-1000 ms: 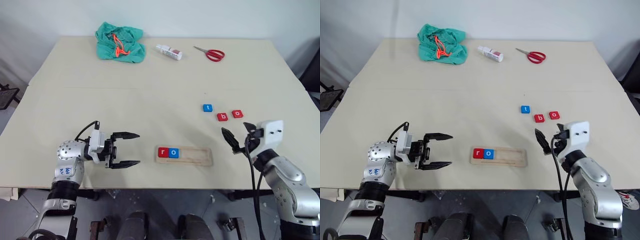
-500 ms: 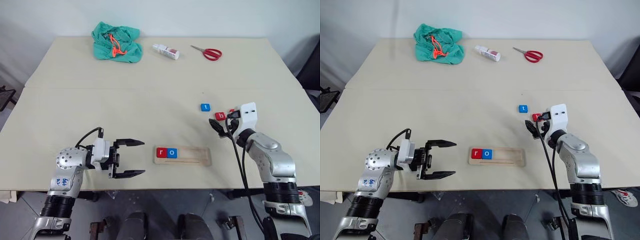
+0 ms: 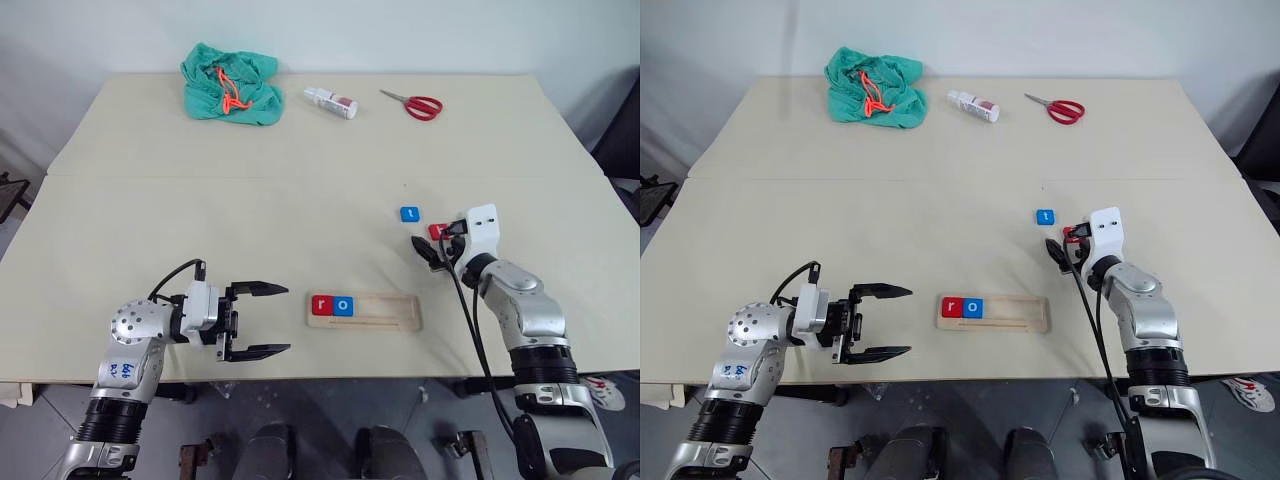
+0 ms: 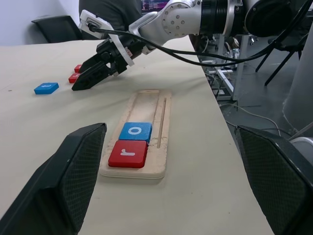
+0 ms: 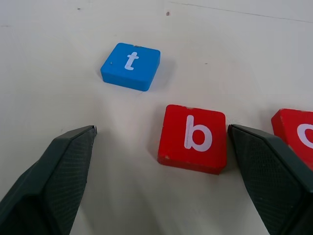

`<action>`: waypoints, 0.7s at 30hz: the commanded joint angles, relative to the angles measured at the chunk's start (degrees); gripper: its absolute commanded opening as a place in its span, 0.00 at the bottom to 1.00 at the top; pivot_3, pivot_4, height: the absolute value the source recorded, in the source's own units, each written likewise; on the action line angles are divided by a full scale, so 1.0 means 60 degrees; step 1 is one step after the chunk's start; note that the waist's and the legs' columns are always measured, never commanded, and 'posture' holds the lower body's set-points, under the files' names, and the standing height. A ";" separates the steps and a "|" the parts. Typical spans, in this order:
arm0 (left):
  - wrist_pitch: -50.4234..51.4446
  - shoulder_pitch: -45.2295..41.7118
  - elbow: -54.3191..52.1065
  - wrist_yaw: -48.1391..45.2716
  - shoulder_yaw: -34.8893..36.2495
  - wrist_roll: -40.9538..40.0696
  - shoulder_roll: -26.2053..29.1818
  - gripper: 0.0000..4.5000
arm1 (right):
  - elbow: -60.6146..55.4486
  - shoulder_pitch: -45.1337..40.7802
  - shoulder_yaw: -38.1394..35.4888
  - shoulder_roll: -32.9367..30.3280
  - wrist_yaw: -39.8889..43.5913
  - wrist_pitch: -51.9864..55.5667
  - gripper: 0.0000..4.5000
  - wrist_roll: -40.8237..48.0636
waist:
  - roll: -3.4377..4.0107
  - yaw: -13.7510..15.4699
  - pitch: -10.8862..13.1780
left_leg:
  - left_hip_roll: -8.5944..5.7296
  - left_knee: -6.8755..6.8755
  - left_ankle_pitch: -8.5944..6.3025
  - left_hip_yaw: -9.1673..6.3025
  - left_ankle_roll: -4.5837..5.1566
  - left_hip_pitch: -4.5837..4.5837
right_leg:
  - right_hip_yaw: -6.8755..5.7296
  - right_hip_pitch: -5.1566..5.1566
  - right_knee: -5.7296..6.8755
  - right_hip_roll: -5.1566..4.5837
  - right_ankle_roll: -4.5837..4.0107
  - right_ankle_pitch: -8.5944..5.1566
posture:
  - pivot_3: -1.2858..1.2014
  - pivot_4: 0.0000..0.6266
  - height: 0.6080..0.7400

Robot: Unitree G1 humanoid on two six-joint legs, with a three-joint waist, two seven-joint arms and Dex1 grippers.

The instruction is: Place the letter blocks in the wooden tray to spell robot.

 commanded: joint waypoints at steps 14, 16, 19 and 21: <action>-0.0505 -0.0792 0.1339 -0.1020 0.0156 -0.0205 0.0128 1.00 | -0.3653 0.1277 -0.0779 0.0367 -0.1114 0.1221 0.33 0.0672 | 0.0002 0.0025 0.0001 | -0.0002 0.0002 0.0000 -0.0002 -0.0001 -0.0006 | 0.0002 -0.0021 0.0027 -0.0002 0.0000 0.0000 | 0.52 0.24 1.00; -0.0579 -0.0967 0.1621 -0.1163 0.0153 -0.0230 0.0078 1.00 | -0.5161 0.1991 -0.0933 0.0363 -0.1312 0.2074 0.33 0.0991 | 0.0002 0.0030 0.0000 | 0.0001 -0.0002 0.0000 -0.0005 -0.0001 -0.0006 | 0.0000 -0.0024 0.0032 0.0001 0.0000 0.0000 | 0.52 0.24 1.00; -0.0673 -0.1218 0.2036 -0.1417 0.0175 -0.0310 0.0004 1.00 | -0.7191 0.3086 -0.1018 0.0366 -0.1552 0.3364 0.33 0.1473 | 0.0000 0.0063 0.0000 | -0.0002 -0.0002 0.0000 -0.0020 -0.0001 -0.0009 | -0.0001 -0.0023 0.0043 0.0000 0.0000 0.0000 | 0.52 0.24 1.00; -0.0708 -0.1390 0.2339 -0.1656 0.0197 -0.0381 -0.0032 1.00 | -0.8318 0.3773 -0.1093 0.0485 -0.1872 0.4098 0.33 0.1698 | 0.0000 0.0056 0.0000 | -0.0006 -0.0002 0.0000 -0.0015 -0.0001 -0.0010 | 0.0003 -0.0023 0.0040 -0.0003 0.0000 0.0000 | 0.52 0.24 1.00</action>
